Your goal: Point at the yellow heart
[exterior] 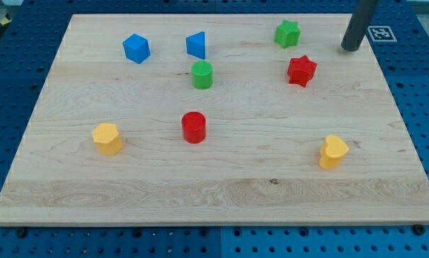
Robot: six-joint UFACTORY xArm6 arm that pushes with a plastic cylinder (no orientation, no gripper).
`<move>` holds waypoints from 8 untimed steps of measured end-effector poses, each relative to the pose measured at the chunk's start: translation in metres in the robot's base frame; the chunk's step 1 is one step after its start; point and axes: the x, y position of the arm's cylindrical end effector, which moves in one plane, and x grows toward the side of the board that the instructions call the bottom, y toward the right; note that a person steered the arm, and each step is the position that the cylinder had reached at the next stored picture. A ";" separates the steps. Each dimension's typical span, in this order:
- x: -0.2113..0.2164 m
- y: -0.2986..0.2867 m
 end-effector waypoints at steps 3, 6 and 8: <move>0.084 -0.031; 0.170 -0.021; 0.222 -0.019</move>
